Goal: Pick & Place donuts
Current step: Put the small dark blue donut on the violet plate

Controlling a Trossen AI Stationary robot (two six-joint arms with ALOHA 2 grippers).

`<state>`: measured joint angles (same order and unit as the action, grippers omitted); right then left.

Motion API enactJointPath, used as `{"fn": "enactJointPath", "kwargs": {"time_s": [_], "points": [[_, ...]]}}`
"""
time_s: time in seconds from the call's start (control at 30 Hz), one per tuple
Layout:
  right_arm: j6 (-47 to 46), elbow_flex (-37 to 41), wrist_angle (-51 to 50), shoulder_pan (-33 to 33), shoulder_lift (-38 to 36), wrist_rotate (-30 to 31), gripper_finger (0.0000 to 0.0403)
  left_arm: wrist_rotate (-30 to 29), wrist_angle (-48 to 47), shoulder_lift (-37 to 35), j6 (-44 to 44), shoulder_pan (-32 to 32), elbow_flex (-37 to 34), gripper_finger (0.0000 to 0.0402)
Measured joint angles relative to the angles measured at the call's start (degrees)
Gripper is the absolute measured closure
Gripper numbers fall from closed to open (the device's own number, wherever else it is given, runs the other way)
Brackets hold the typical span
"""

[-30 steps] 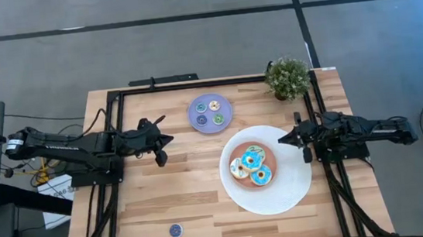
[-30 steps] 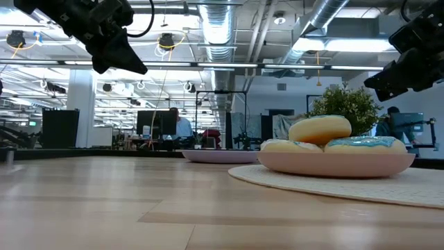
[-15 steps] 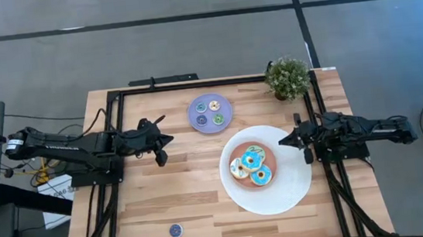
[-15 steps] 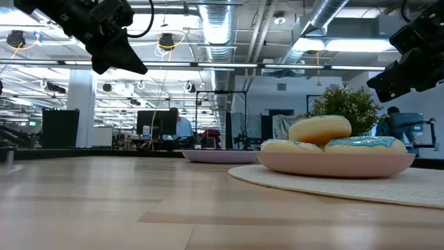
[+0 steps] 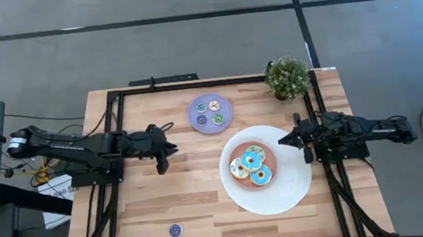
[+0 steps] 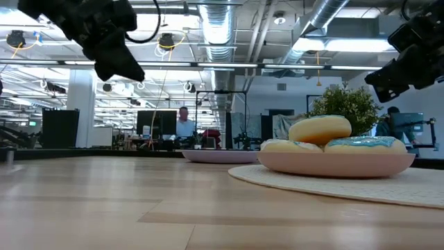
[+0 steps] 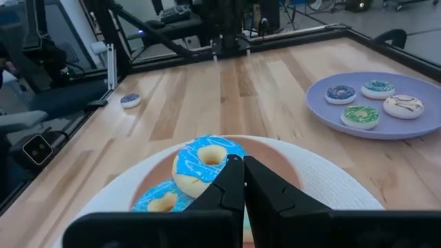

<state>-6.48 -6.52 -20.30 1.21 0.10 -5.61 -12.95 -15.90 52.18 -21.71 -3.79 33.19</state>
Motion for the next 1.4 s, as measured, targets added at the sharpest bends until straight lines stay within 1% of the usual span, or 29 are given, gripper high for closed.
{"fn": "enactJointPath", "kwargs": {"time_s": [0.17, 0.23, 0.3, 0.43, 0.5, 0.57, 0.7, 0.77, 0.83, 0.9, 0.97, 1.13, 1.27, 1.4], "points": [[0.0, -0.02, -0.28, 0.0, 0.0, 0.0, 0.0403, 4.15, 4.47, 7.15, 4.25, 0.02, 0.15, 0.0264], [0.0, -0.02, -0.29, 0.0, 0.0, -0.02, 0.0403, 6.68, 5.16, 10.6, 6.88, -0.07, 1.37, 0.0227], [0.0, -0.04, -0.36, 0.0, 0.0, -0.02, 0.0403, 7.75, 4.95, 14.22, 9.76, -0.64, 3.3, 0.0193], [0.0, -0.07, -0.36, 0.0, 0.0, -0.03, 0.0403, 6.92, 3.6, 20.96, 16.21, -3.15, 8.48, 0.0138], [0.0, -0.07, -0.36, 0.0, 0.0, -0.04, 0.0403, 5.16, 0.21, 23.68, 16.86, -4.88, 12.0, 0.0119], [0.0, -0.07, -0.36, 0.0, 0.0, -0.04, 0.0403, 3.35, -5.15, 25.91, 16.58, -6.79, 15.87, 0.0105], [0.0, -0.07, -0.36, 0.0, 0.0, -0.04, 0.0403, -1.98, -20.92, 29.88, 9.35, -11.59, 24.08, 0.0094], [-0.02, -0.09, -0.36, 0.0, 0.0, -0.04, 0.0403, -2.73, -27.53, 31.68, 3.61, -14.55, 27.27, 0.0093], [-0.02, -0.09, -0.36, 0.0, 0.0, -0.04, 0.0403, -2.78, -30.93, 33.22, -2.52, -17.71, 29.5, 0.0093], [-0.02, -0.1, -0.36, 0.0, 0.0, -0.07, 0.0403, -2.08, -32.24, 34.79, -8.59, -21.34, 30.61, 0.0093], [-0.02, -0.11, -0.36, 0.01, 0.0, -0.07, 0.0403, 0.28, -32.68, 36.29, -13.63, -24.94, 30.84, 0.0093], [-0.02, -0.11, -0.36, 0.0, 0.0, -0.07, 0.0403, 2.5, -32.66, 40.42, -23.16, -31.93, 30.84, 0.0093], [-0.02, -0.13, -0.36, 0.0, 0.0, -0.09, 0.0403, 6.02, -30.23, 42.9, -28.71, -34.93, 30.84, 0.0093], [-0.04, -0.15, -0.36, 0.02, 0.0, -0.09, 0.0403, 6.23, -26.56, 44.66, -33.21, -36.94, 30.84, 0.0093]]}}
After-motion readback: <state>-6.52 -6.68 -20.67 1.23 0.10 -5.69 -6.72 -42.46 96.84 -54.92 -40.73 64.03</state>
